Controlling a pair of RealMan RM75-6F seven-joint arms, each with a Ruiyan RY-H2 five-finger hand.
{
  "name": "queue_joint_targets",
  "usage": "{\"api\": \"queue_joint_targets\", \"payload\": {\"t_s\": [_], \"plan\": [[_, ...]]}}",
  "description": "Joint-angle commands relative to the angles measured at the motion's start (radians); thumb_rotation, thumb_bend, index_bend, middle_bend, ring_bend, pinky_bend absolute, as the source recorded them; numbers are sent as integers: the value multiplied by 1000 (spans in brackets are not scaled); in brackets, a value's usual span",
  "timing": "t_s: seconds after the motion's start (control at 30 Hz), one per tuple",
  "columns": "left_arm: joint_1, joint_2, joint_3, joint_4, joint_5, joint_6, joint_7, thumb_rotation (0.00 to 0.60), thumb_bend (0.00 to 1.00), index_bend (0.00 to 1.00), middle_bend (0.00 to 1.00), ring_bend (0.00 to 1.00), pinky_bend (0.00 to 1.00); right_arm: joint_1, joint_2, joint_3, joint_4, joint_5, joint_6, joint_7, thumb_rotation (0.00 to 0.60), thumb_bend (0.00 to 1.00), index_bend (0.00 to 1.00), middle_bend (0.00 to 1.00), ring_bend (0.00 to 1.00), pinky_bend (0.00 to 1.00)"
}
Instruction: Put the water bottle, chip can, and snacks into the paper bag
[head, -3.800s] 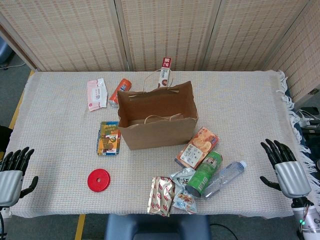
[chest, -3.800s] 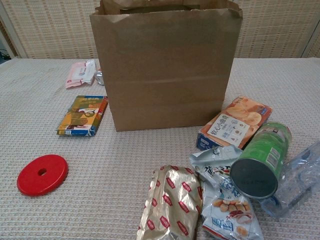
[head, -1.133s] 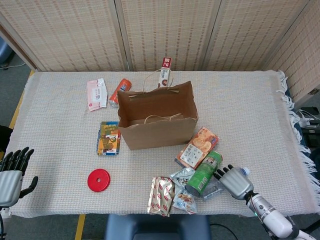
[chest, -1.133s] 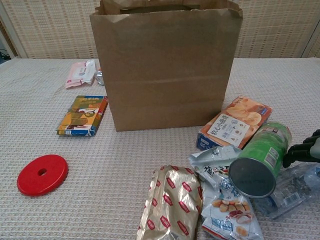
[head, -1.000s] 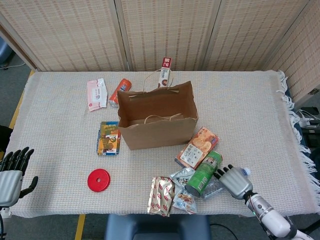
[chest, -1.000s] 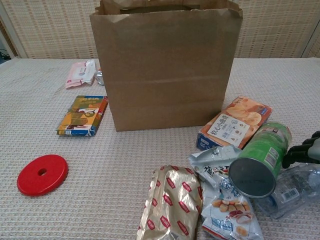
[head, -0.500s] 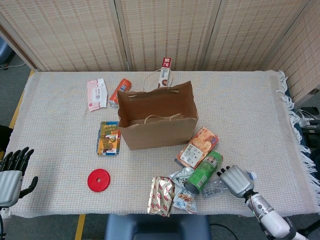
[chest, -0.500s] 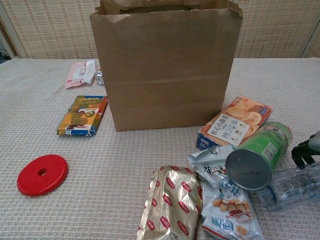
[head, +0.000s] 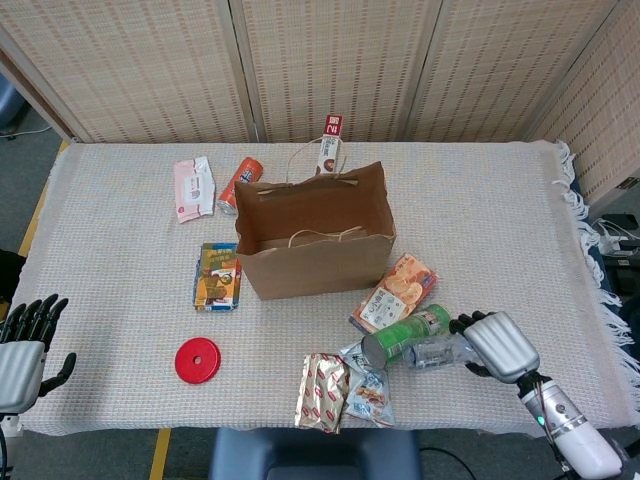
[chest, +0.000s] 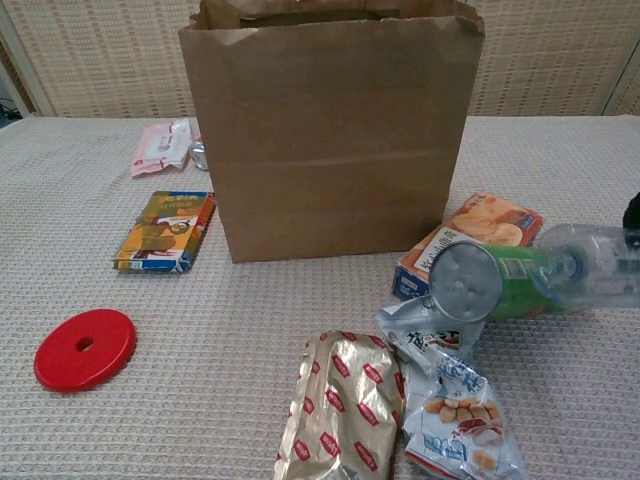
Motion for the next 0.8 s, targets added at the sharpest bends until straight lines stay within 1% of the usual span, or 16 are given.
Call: {"api": "queue_joint_targets", "payload": {"t_s": [0.03, 0.27, 0.57, 0.67, 0.8], "plan": [[0, 0, 0, 0, 0, 0, -1, 600, 388, 24, 0, 0, 0, -7, 29, 30, -18, -19, 43, 51, 600, 330, 673, 571, 621, 657], [0, 0, 0, 0, 0, -1, -1, 600, 389, 24, 0, 0, 0, -3, 32, 58, -42, -11, 61, 50, 600, 330, 675, 572, 621, 657], [-1, 1, 0, 0, 0, -1, -3, 600, 389, 24, 0, 0, 0, -8, -3, 82, -53, -16, 98, 21, 600, 330, 682, 574, 621, 658], [-1, 1, 0, 1, 1, -1, -2, 600, 389, 24, 0, 0, 0, -11, -30, 113, -50, -20, 146, 28, 600, 330, 684, 577, 621, 658], [-1, 0, -1, 0, 1, 0, -1, 600, 388, 24, 0, 0, 0, 2, -54, 176, -79, -15, 200, 29, 600, 330, 697, 586, 621, 658]]}}
